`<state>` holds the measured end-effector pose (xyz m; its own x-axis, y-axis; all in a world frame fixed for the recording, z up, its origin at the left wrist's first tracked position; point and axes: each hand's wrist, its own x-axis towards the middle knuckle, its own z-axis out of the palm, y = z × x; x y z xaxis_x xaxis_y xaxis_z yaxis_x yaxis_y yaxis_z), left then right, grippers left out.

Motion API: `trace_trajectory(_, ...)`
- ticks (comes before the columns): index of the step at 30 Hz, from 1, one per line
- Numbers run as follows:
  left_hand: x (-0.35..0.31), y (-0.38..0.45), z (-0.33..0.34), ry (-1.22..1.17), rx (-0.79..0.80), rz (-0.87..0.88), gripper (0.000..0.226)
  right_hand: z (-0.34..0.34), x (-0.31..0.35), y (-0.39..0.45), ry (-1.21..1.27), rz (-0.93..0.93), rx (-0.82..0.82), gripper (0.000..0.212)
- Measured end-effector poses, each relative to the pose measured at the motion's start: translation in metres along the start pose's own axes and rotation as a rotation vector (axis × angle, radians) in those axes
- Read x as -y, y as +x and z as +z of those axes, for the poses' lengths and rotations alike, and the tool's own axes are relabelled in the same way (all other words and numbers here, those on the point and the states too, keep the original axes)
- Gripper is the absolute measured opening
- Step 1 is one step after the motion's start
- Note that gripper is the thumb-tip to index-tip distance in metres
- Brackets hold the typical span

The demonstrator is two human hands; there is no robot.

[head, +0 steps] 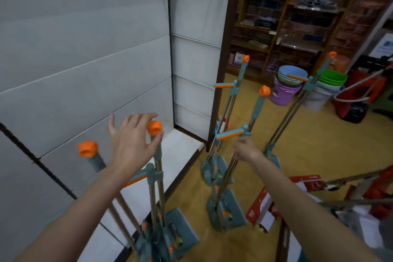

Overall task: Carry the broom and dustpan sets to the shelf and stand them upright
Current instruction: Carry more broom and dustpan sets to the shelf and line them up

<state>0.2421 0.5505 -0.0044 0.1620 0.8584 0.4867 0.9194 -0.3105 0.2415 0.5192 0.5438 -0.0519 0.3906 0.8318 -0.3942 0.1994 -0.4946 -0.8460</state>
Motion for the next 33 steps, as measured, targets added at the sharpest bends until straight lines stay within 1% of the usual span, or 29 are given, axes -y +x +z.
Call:
trace_trajectory(1, -0.007, 0.002, 0.001, -0.010, 0.025, -0.014, 0.036, -0.018, -0.001, 0.012, 0.011, 0.015, -0.043, 0.028)
trace_trajectory(2, -0.011, 0.002, 0.001, -0.018, 0.043, -0.027, 0.031, -0.031, -0.001, 0.022, 0.026, 0.023, -0.074, 0.035)
trace_trajectory(4, -0.021, 0.002, 0.002, -0.028, 0.057, -0.067, 0.021, -0.051, 0.001, 0.044, 0.044, 0.000, -0.099, 0.076)
trace_trajectory(5, -0.025, 0.001, 0.002, -0.031, 0.061, -0.087, 0.019, -0.057, 0.004, 0.052, 0.051, -0.031, -0.100, 0.089)
trace_trajectory(7, -0.029, -0.003, 0.002, -0.034, 0.074, -0.108, 0.022, -0.062, 0.010, 0.066, 0.091, -0.091, -0.065, 0.097)
trace_trajectory(9, -0.030, -0.006, 0.000, -0.039, 0.086, -0.107, 0.024, -0.063, 0.015, 0.078, 0.151, -0.117, -0.018, 0.092)
trace_trajectory(10, -0.030, -0.007, 0.000, -0.039, 0.089, -0.107, 0.025, -0.062, 0.016, 0.082, 0.138, -0.119, -0.004, 0.080)
trace_trajectory(12, -0.029, -0.009, -0.001, -0.046, 0.081, -0.117, 0.024, -0.054, 0.016, 0.080, 0.062, -0.099, 0.047, 0.052)
trace_trajectory(15, -0.030, -0.010, -0.001, -0.066, 0.057, -0.113, 0.024, -0.029, 0.009, 0.071, -0.184, -0.123, 0.121, 0.025)
trace_trajectory(16, -0.031, -0.011, -0.001, -0.072, 0.059, -0.115, 0.025, -0.018, 0.005, 0.069, -0.266, -0.171, 0.134, 0.022)
trace_trajectory(18, -0.033, -0.011, -0.001, -0.081, 0.071, -0.137, 0.027, 0.004, 0.006, 0.055, -0.380, -0.255, 0.137, 0.026)
trace_trajectory(19, -0.034, -0.011, 0.000, -0.082, 0.081, -0.142, 0.029, 0.014, 0.006, 0.048, -0.398, -0.271, 0.132, 0.029)
trace_trajectory(23, -0.029, -0.009, 0.000, -0.066, 0.093, -0.129, 0.034, 0.045, 0.012, 0.028, -0.392, -0.295, 0.185, 0.027)
trace_trajectory(26, -0.020, -0.011, -0.002, -0.103, 0.090, -0.100, 0.039, 0.058, 0.022, 0.018, -0.422, -0.352, 0.254, 0.022)
trace_trajectory(29, -0.008, -0.017, -0.007, -0.169, 0.104, -0.052, 0.043, 0.074, 0.028, 0.005, -0.405, -0.392, 0.366, 0.012)
trace_trajectory(31, 0.000, -0.020, -0.011, -0.164, 0.130, -0.016, 0.044, 0.088, 0.028, -0.002, -0.409, -0.425, 0.444, 0.010)
trace_trajectory(33, 0.007, -0.023, -0.013, -0.157, 0.128, 0.017, 0.044, 0.104, 0.026, -0.010, -0.402, -0.468, 0.482, 0.012)
